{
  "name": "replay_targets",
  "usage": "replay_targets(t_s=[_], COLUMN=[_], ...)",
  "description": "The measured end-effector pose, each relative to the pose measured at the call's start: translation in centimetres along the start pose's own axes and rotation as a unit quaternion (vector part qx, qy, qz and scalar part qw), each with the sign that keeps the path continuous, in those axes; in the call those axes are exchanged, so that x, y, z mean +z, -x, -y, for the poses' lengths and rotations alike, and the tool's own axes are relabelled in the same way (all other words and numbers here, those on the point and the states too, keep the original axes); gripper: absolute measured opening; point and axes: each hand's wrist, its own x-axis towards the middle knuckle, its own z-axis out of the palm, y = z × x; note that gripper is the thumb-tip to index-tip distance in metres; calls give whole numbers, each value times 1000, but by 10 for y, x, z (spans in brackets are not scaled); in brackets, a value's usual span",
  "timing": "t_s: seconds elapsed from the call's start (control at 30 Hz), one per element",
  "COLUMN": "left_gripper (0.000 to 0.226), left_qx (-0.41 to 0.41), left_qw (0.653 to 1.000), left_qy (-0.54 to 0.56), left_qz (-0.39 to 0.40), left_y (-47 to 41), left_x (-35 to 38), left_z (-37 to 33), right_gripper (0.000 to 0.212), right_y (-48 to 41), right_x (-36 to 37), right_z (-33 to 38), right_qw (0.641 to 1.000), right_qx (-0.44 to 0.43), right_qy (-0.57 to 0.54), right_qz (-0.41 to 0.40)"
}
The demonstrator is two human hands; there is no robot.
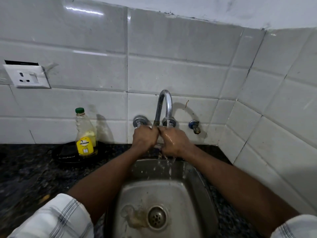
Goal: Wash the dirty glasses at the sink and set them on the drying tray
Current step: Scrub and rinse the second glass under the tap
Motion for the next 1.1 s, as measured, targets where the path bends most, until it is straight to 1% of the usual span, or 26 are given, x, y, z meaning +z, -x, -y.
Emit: replay_targets(t_s=[0.03, 0.07, 0.1, 0.17, 0.2, 0.23, 0.27, 0.33, 0.37, 0.4, 0.43, 0.47, 0.57, 0.6, 0.63, 0.67, 0.7, 0.73, 0.77, 0.8, 0.83, 0.9, 0.93, 0.97, 1.0, 1.1], left_gripper=[45, 46, 44, 35, 34, 35, 36, 39, 39, 38, 37, 36, 29, 31, 31, 32, 34, 37, 39, 39, 37, 27, 23, 23, 25, 40], left_qx=[-14, 13, 76, 236, 289, 297, 271, 141, 64, 23, 25, 65, 256, 275, 255, 199, 121, 44, 0, 5, 50, 200, 255, 279, 265, 105], left_qw=[1000, 1000, 996, 967, 953, 950, 958, 988, 997, 998, 997, 994, 960, 955, 961, 976, 990, 998, 999, 998, 995, 972, 959, 953, 958, 991], left_qy=[-4, 14, 43, 59, 50, 49, 46, 33, 30, 40, 55, 73, 83, 82, 73, 59, 46, 35, 38, 55, 75, 102, 95, 88, 82, 60], left_qz=[9, 2, -25, -76, -82, -81, -78, -52, -42, -40, -41, -52, -79, -78, -76, -64, -48, -33, -23, -22, -34, -75, -81, -80, -78, -59], left_y=[0, 0, 2, 15, 14, 11, 9, -1, -5, -4, -2, 1, 17, 16, 12, 7, 1, -2, -2, -1, 1, 12, 13, 11, 8, -3], left_x=[-1, 0, 2, -2, -3, -3, -1, 1, 2, 2, 4, 4, -4, -5, -3, -1, 0, 1, 2, 4, 5, 2, 1, 0, 2, 6], left_z=[0, 2, 9, 23, 28, 29, 27, 17, 12, 9, 10, 12, 24, 24, 22, 17, 10, 4, 1, 3, 7, 17, 22, 24, 23, 6], right_gripper=[69, 66, 62, 56, 57, 60, 63, 66, 66, 65, 64, 64, 63, 62, 62, 64, 67, 70, 71, 70, 67, 60, 58, 58, 59, 58], right_y=[-1, -1, 0, -1, 1, 3, 3, 5, 5, 4, 4, 2, -1, 1, 2, 4, 6, 7, 7, 7, 6, 2, 1, 1, 0, 3], right_x=[1, -1, -6, -15, -18, -19, -16, -9, -7, -6, -9, -12, -20, -21, -19, -15, -12, -10, -9, -12, -16, -23, -25, -23, -20, -9], right_z=[0, 0, -1, -4, -4, -1, 1, 8, 10, 10, 9, 6, -2, -1, 1, 4, 8, 10, 10, 9, 6, -3, -6, -6, -5, 4], right_qw=[1000, 1000, 998, 985, 978, 977, 983, 998, 999, 999, 999, 999, 977, 973, 977, 989, 998, 1000, 999, 1000, 999, 983, 972, 969, 975, 999], right_qx=[0, -3, -7, -12, -8, -2, 5, 11, 11, 8, 4, 0, 18, 27, 36, 36, 28, 21, 15, 13, 11, 17, 19, 19, 25, 30], right_qy=[5, -11, -50, -150, -185, -192, -168, -70, -30, -16, -18, -47, -180, -196, -180, -128, -57, -5, 11, 1, -36, -156, -202, -213, -191, -20], right_qz=[-11, -1, 24, 84, 98, 96, 77, 4, -27, -38, -27, 3, 111, 121, 106, 70, 22, -12, -26, -13, 18, 96, 120, 121, 108, -13])
